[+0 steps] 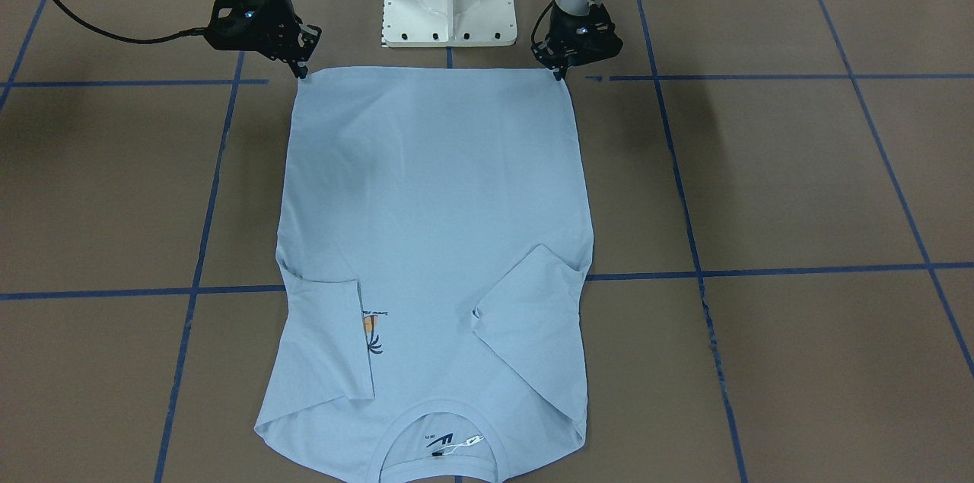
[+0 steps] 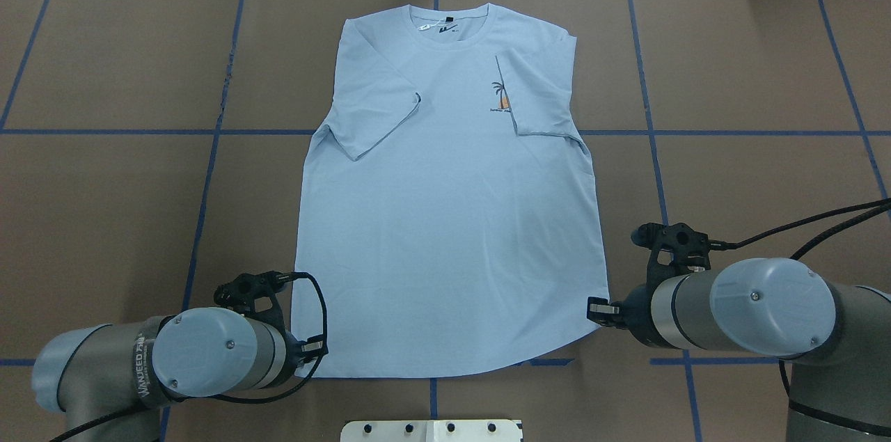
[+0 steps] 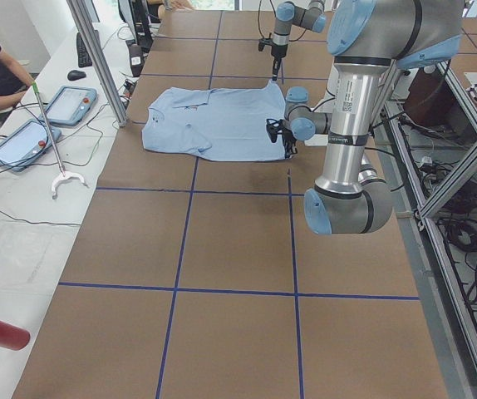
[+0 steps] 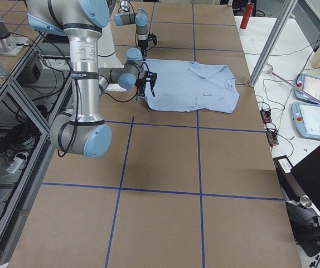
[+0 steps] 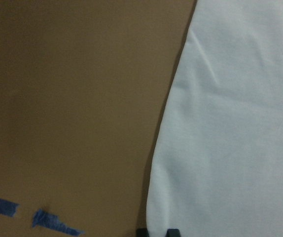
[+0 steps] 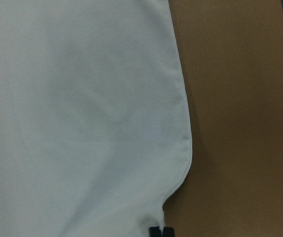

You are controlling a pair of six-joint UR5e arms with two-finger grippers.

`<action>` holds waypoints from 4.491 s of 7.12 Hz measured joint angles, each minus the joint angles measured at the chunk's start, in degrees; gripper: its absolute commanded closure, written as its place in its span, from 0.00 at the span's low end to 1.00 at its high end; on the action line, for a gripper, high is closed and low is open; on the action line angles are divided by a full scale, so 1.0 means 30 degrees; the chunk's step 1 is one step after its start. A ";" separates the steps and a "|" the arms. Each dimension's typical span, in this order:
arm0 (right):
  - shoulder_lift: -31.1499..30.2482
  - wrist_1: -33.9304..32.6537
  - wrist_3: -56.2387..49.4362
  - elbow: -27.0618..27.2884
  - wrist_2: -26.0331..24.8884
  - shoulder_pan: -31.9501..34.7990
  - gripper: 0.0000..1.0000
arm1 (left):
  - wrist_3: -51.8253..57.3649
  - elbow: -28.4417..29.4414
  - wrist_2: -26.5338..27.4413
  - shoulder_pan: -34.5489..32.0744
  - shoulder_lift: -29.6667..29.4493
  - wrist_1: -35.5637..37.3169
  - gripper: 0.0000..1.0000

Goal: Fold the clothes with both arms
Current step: 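Lift the hem with both grippers and fold it toward the collar, then lay the hem down near the collar and open both grippers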

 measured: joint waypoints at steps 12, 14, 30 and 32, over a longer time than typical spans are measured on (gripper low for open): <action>-0.1955 -0.0063 -0.2237 0.2105 0.8448 0.4003 1.00 | 0.2518 -0.6477 -0.1079 0.1574 -0.0883 0.5990 1.00; -0.0316 -0.0065 -0.3930 0.0475 0.8305 0.5983 1.00 | 0.4446 -0.6169 -0.1225 -0.1445 -0.1380 0.6034 1.00; 1.3256 0.3104 -0.6130 -1.8172 0.6321 1.1182 1.00 | 0.9390 1.1703 -0.2488 -1.1582 -0.7402 -0.3547 1.00; 1.3496 0.3093 -0.6135 -1.8497 0.6087 1.1170 1.00 | 0.9288 1.1972 -0.2479 -1.1569 -0.7807 -0.3607 1.00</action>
